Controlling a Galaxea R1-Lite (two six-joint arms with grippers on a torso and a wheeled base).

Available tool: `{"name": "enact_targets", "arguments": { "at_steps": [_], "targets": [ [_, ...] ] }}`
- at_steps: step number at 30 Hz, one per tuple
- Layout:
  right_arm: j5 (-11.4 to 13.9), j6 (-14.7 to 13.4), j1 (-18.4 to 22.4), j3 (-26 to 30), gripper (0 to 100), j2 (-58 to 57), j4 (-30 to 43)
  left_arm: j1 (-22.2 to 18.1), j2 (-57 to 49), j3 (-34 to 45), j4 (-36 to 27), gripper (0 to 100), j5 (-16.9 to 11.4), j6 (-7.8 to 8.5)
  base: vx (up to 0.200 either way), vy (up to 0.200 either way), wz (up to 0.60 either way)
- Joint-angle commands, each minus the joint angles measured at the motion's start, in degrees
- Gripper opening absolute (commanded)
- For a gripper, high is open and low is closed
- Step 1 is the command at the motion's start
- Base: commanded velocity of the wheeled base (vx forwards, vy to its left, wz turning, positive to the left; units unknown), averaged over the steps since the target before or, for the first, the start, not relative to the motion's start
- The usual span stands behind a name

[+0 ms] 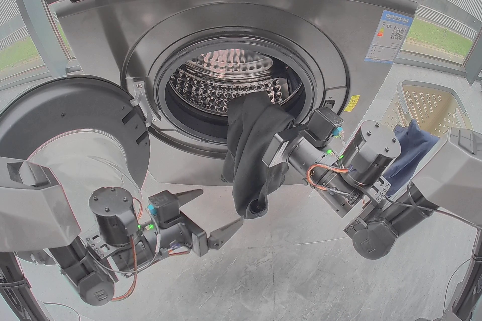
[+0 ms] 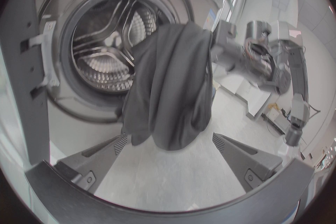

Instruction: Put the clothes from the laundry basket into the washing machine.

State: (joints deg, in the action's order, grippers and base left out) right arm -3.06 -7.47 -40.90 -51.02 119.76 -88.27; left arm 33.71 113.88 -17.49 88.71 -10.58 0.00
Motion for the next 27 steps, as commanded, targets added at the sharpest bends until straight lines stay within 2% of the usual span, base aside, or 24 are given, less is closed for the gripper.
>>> {"name": "enact_targets", "arguments": {
  "at_steps": [1,4,10,22,27],
  "targets": [
    [-0.10,0.00,-1.38,-0.22,0,1.27,0.03,1.98,2.22,-10.46,-0.03,100,1.27,-1.85,0.000,0.000,0.00],
    [-0.10,0.00,-1.38,-0.22,0,1.27,0.12,2.59,4.06,-15.03,-0.03,100,1.44,-2.11,0.000,0.000,0.00],
    [-0.10,0.00,-1.46,-0.22,0,1.44,0.03,4.00,6.61,-17.14,-0.03,100,1.44,-2.20,0.000,0.000,0.00],
    [-0.19,0.00,-2.08,0.30,0,1.35,-0.06,2.24,14.70,-27.68,-0.03,100,3.73,-2.11,0.000,0.000,0.00],
    [-0.19,0.00,-1.20,0.13,0,1.62,-0.06,2.33,13.47,-26.10,-0.03,100,3.81,-2.02,0.000,0.000,0.00]
  ]
}}
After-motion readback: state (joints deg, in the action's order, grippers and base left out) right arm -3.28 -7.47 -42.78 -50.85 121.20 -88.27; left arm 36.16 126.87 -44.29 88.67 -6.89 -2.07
